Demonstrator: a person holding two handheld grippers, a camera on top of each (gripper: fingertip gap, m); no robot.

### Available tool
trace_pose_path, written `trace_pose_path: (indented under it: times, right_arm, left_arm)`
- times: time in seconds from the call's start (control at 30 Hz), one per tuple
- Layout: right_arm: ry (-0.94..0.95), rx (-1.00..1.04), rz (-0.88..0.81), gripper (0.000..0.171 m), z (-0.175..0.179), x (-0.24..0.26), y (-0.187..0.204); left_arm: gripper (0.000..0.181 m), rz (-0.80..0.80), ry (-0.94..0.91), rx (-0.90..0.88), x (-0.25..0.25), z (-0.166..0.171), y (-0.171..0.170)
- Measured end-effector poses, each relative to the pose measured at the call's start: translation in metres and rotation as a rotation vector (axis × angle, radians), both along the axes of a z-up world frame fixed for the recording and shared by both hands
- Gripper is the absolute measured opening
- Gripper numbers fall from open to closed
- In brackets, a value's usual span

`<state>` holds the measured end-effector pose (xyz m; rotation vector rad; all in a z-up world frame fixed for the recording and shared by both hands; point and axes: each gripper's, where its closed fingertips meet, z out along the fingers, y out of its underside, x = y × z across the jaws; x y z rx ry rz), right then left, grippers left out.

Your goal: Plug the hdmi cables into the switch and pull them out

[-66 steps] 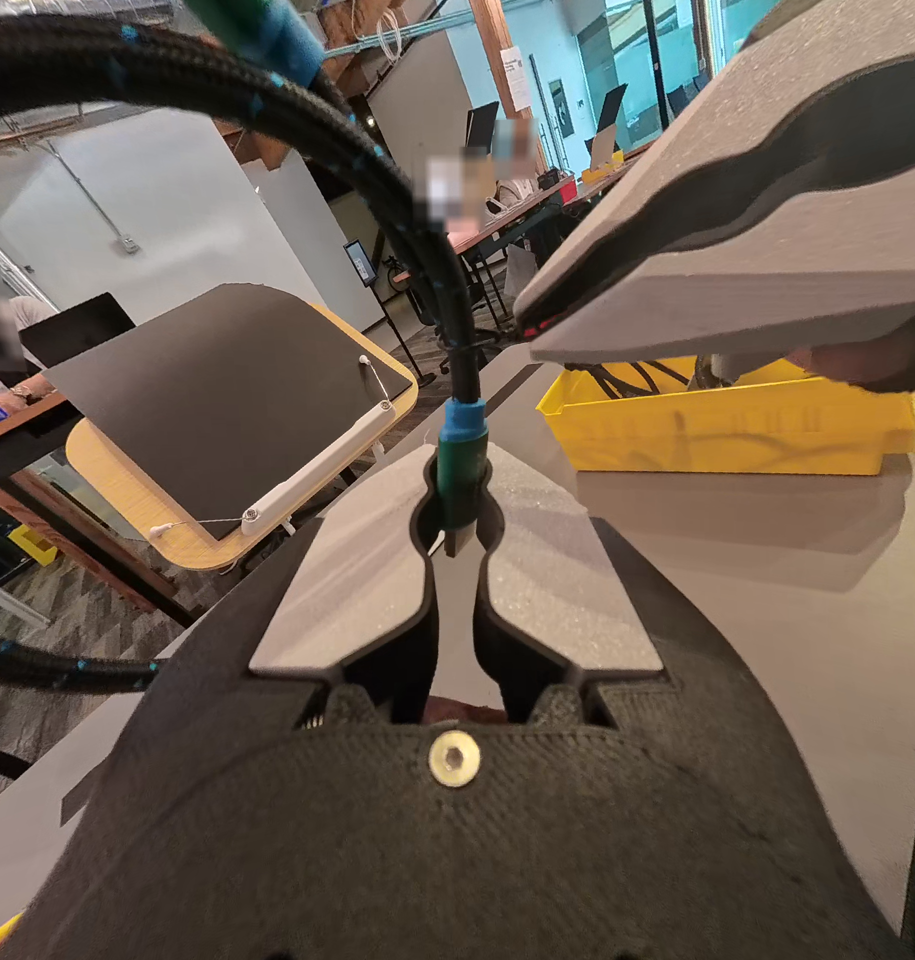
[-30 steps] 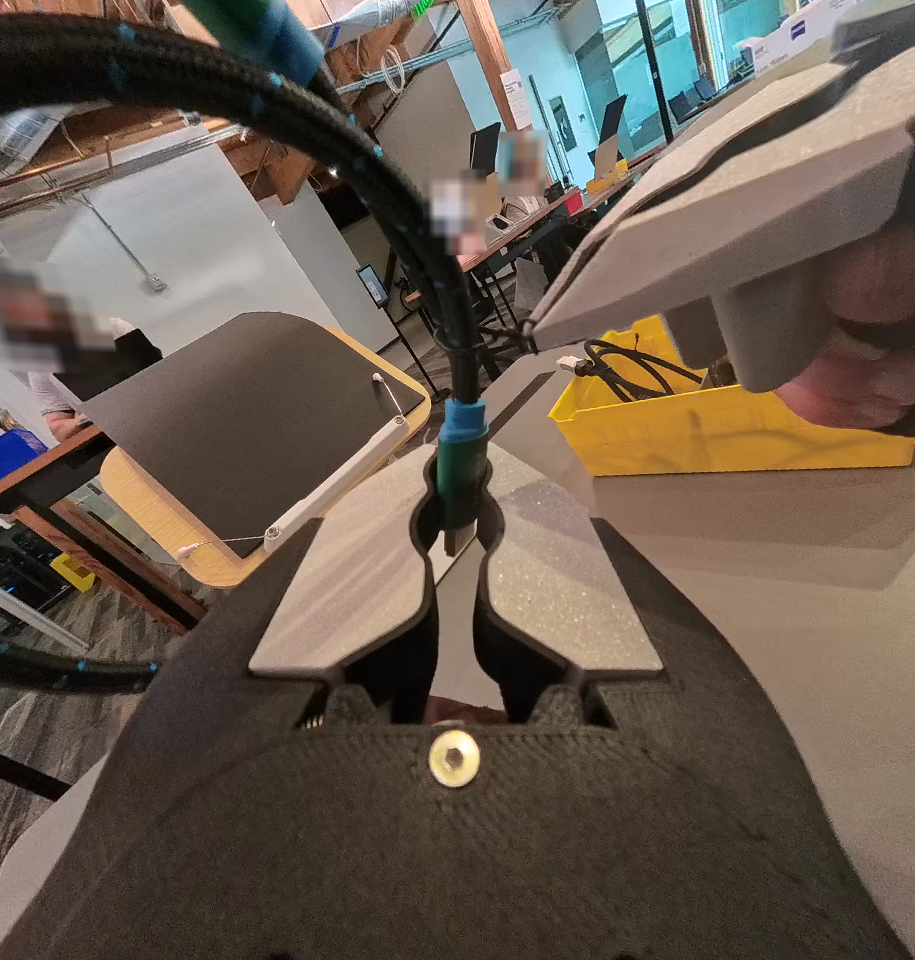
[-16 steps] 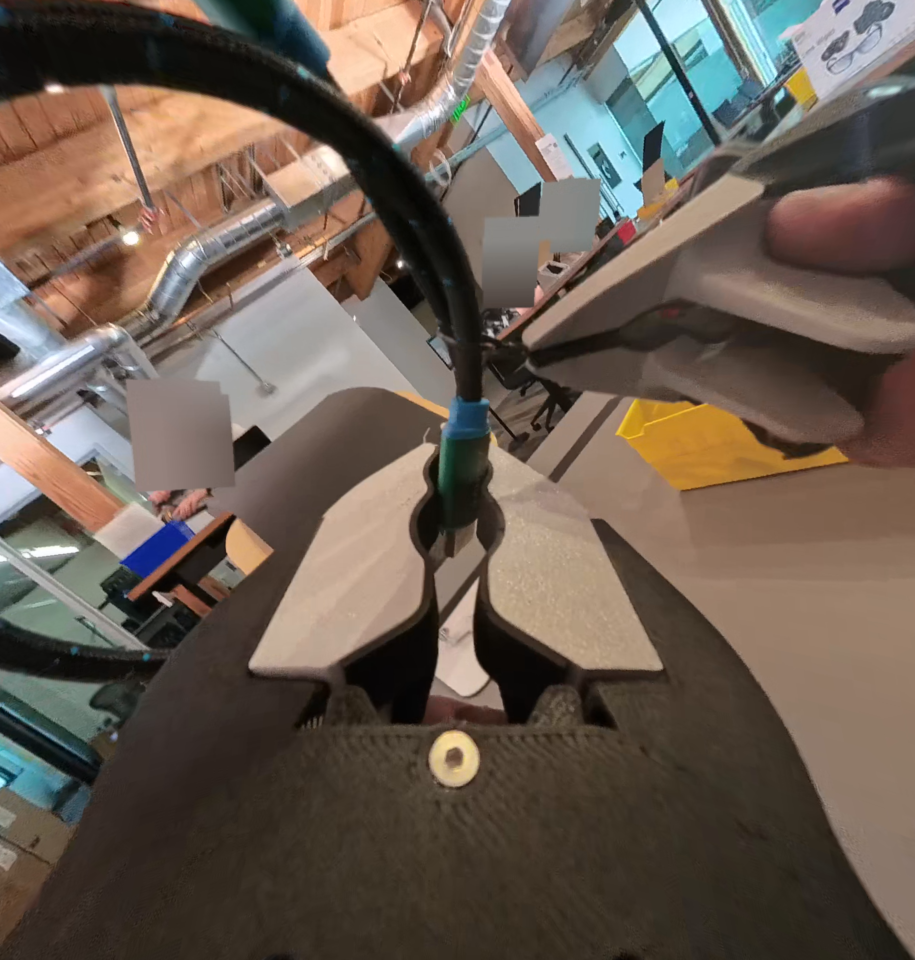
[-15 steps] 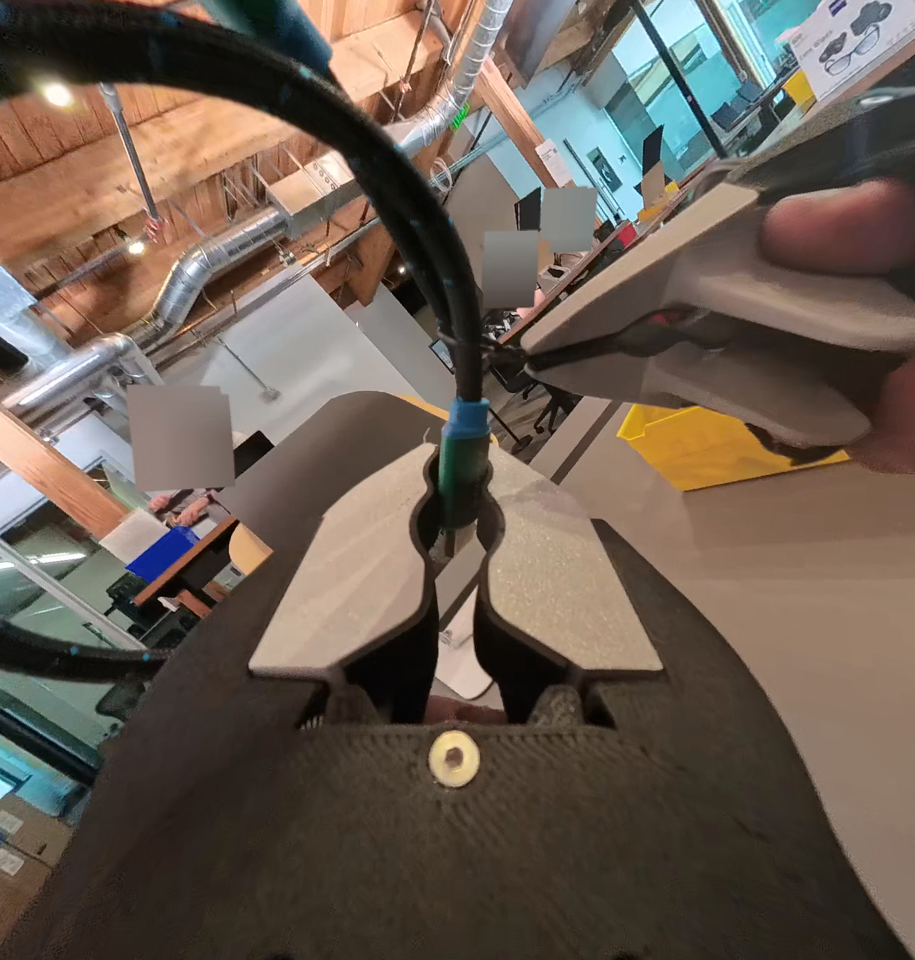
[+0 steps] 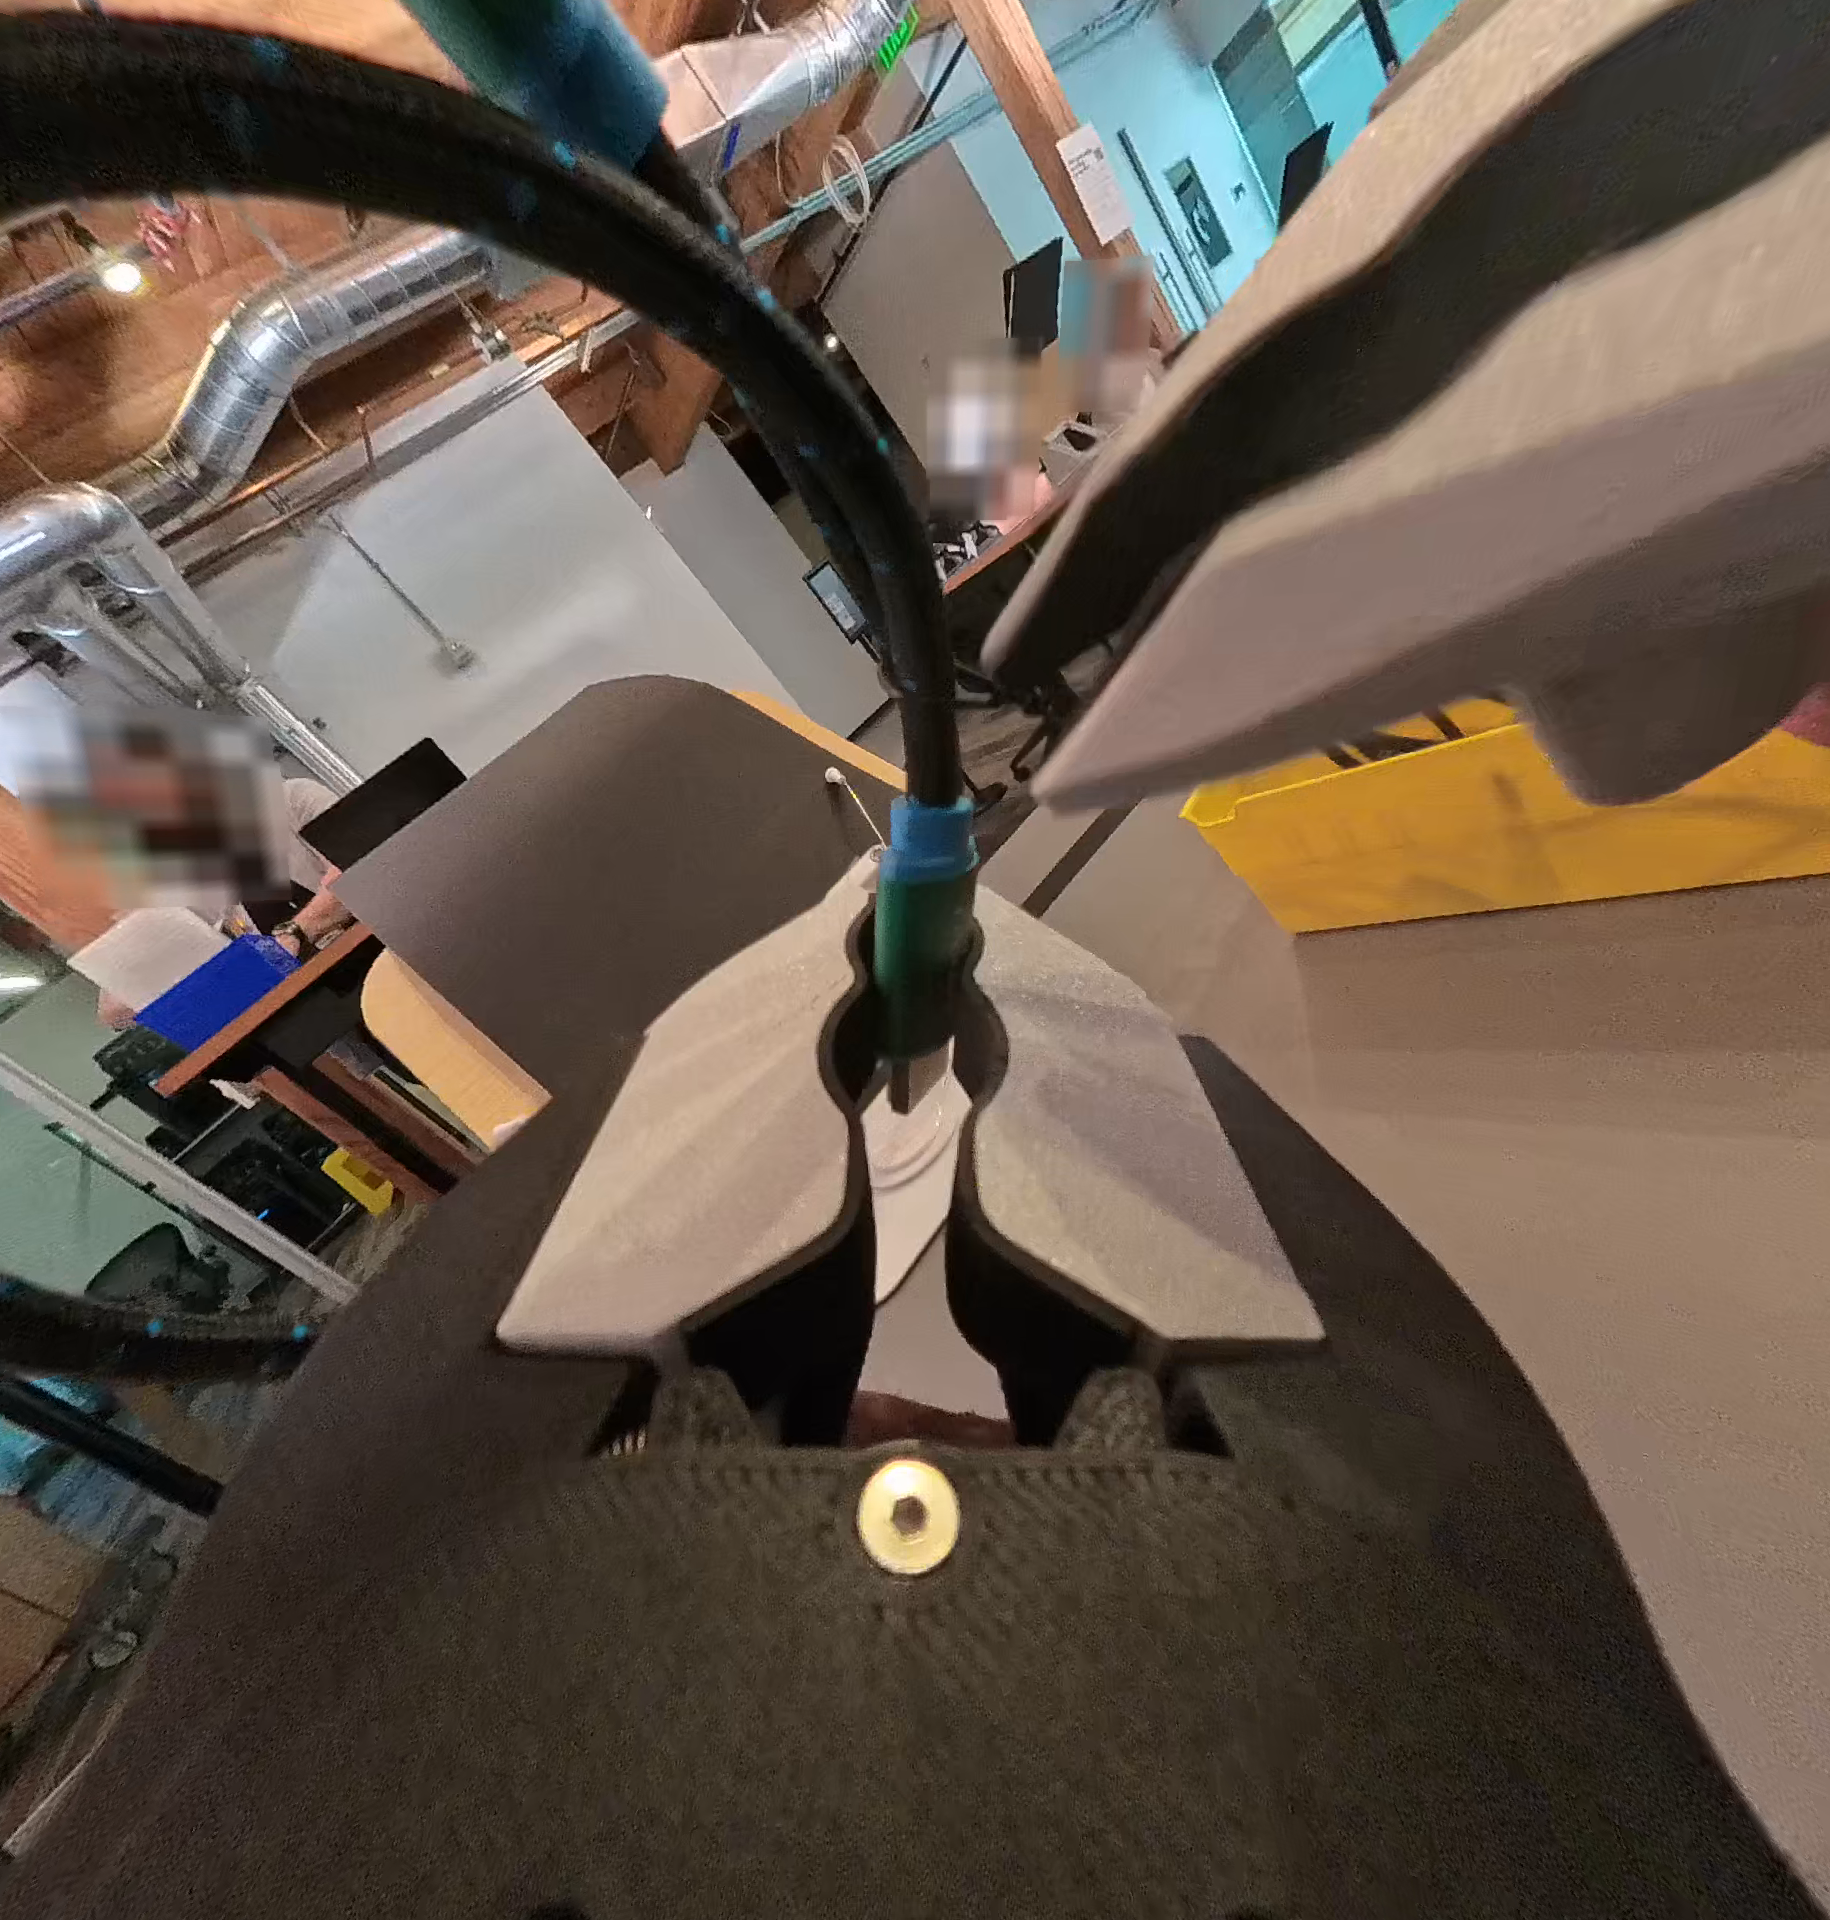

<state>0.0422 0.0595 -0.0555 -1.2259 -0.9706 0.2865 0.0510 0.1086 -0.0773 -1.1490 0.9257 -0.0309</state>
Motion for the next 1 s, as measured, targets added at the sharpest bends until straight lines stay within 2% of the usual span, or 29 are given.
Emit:
trace_pose_path:
  times: [0.23, 0.37, 0.43, 0.5, 0.57, 0.7, 0.77, 0.83, 0.9, 0.97, 1.0]
  right_arm:
    - [-0.129, 0.100, -0.133, 0.007, -0.004, 0.004, 0.007]
    - [-0.124, 0.088, -0.123, 0.002, -0.002, 0.005, 0.007]
    - [-0.056, 0.012, -0.066, 0.000, -0.001, 0.005, 0.005]
    - [0.068, -0.136, 0.039, 0.000, -0.002, 0.004, 0.004]
    - [0.275, -0.360, 0.205, 0.000, 0.000, 0.003, 0.000]
    - [0.835, -0.965, 0.724, 0.000, 0.010, 0.003, -0.013]
    - [0.965, -1.127, 0.869, 0.000, 0.004, 0.001, -0.019]
    - [0.972, -1.115, 0.841, 0.000, -0.003, -0.001, -0.019]
    - [0.876, -0.970, 0.725, 0.001, -0.005, 0.000, -0.015]
    - [0.708, -0.801, 0.542, 0.026, -0.009, 0.002, -0.007]
    - [0.596, -0.678, 0.438, 0.026, -0.010, 0.004, -0.004]
  left_arm:
    - [0.009, 0.018, 0.008, -0.013, 0.001, -0.001, -0.001]
    - [0.009, 0.017, 0.007, -0.014, 0.000, 0.000, -0.001]
    - [0.009, 0.015, 0.003, -0.007, 0.000, 0.000, -0.002]
    - [0.009, 0.020, 0.009, 0.006, -0.001, 0.001, -0.001]
    - [0.009, 0.018, 0.007, 0.023, -0.001, 0.002, -0.001]
    - [0.009, 0.008, 0.013, 0.096, -0.002, 0.006, -0.004]
    - [0.009, 0.012, 0.030, 0.125, -0.001, 0.006, -0.005]
    - [0.009, 0.002, 0.029, 0.105, -0.001, 0.000, -0.004]
    - [0.009, -0.004, 0.021, 0.072, 0.001, -0.005, -0.003]
    - [0.008, -0.007, 0.016, 0.037, 0.003, -0.007, -0.001]
    - [0.009, -0.007, 0.014, 0.032, 0.003, -0.007, -0.001]
